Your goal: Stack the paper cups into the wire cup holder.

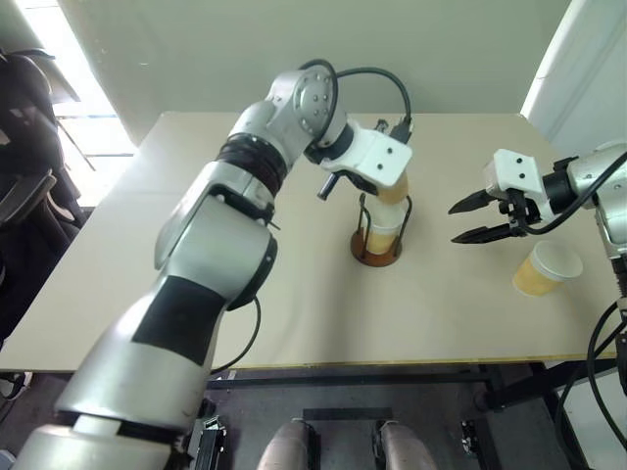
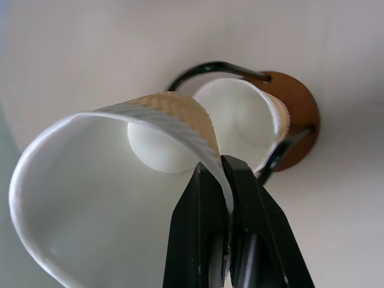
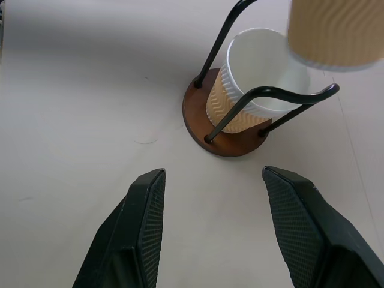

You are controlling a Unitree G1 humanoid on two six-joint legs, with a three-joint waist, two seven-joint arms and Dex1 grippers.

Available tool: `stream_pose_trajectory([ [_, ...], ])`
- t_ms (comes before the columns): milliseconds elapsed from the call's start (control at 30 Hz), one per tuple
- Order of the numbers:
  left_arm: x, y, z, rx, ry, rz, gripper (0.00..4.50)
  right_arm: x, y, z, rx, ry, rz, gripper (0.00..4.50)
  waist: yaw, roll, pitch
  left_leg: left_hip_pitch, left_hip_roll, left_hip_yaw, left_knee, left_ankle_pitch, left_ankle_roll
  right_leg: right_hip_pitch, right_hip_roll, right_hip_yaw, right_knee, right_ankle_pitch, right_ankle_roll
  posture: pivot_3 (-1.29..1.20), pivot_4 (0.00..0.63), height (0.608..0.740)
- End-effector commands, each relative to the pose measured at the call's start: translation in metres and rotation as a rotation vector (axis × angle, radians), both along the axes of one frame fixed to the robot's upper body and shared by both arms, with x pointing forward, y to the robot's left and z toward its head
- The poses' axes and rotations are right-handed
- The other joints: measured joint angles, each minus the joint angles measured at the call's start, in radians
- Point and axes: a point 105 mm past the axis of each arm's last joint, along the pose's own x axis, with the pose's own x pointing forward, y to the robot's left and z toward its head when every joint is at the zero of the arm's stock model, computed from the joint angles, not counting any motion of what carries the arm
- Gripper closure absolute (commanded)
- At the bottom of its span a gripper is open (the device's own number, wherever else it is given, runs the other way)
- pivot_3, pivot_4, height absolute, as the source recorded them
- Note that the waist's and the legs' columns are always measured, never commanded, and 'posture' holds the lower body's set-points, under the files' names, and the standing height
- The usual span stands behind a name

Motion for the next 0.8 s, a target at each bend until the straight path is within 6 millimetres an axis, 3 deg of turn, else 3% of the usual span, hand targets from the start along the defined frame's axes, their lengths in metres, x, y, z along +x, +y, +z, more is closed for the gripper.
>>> stream_pose_trajectory([
  [33,0.001,0.001,0.003,0.022,-0.036,-0.007,4.48,-0.003,-0.001,0.011,0.015,-0.047,0.002,1.88,0.0,0.0,0.0,0.0,0.0,0.0,0.001,0.0,0.0,0.0,0.0,0.0,0.0,0.0,0.0,0.0,0.15,0.74],
  [800,-0.001,0.001,-0.011,0.068,-0.021,-0.039,4.48,-0.001,-0.003,0.014,0.014,-0.065,-0.008,1.88,0.001,0.0,0.0,0.0,0.0,0.0,0.003,-0.001,0.002,0.002,0.0,0.0,0.0,0.0,0.0,0.0,0.15,0.74],
])
